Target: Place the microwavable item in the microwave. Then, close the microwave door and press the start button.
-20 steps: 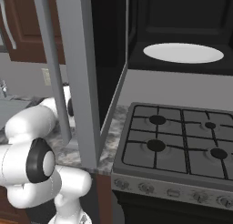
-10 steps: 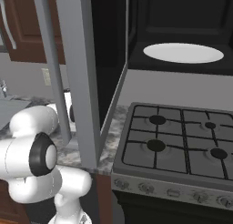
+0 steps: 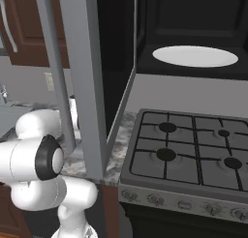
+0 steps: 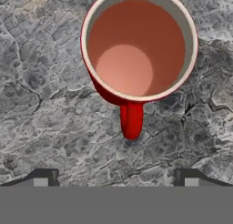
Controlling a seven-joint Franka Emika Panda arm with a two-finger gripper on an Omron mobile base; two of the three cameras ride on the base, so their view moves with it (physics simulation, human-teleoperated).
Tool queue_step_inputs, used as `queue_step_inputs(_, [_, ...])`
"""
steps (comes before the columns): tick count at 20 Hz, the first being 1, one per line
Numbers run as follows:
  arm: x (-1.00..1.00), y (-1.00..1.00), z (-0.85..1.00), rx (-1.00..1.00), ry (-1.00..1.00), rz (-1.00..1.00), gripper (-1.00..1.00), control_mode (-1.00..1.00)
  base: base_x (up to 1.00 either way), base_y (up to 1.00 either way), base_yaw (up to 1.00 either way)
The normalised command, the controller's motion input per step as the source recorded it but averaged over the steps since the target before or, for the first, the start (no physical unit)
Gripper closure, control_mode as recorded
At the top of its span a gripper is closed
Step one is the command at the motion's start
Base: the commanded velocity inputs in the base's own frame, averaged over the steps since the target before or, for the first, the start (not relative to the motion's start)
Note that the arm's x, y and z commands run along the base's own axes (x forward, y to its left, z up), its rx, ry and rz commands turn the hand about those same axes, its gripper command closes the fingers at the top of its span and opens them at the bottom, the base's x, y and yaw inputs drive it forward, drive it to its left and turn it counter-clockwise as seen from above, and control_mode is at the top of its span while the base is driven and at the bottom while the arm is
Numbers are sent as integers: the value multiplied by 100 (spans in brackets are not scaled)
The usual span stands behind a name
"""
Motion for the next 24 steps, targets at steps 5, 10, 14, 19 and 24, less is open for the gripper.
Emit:
queue_step_inputs(5, [12,0,-3,3,0,0,-100,-100,0,0,0])
queue_step_inputs(10, [1,-5,-22,2,1,0,-100,-100,0,0,0])
queue_step_inputs(14, [1,-8,-22,5,4,0,-100,-100,0,0,0])
queue_step_inputs(19, [6,-8,-16,4,4,0,-100,-100,0,0,0])
queue_step_inputs(24, [4,-8,-2,4,0,0,-100,-100,0,0,0])
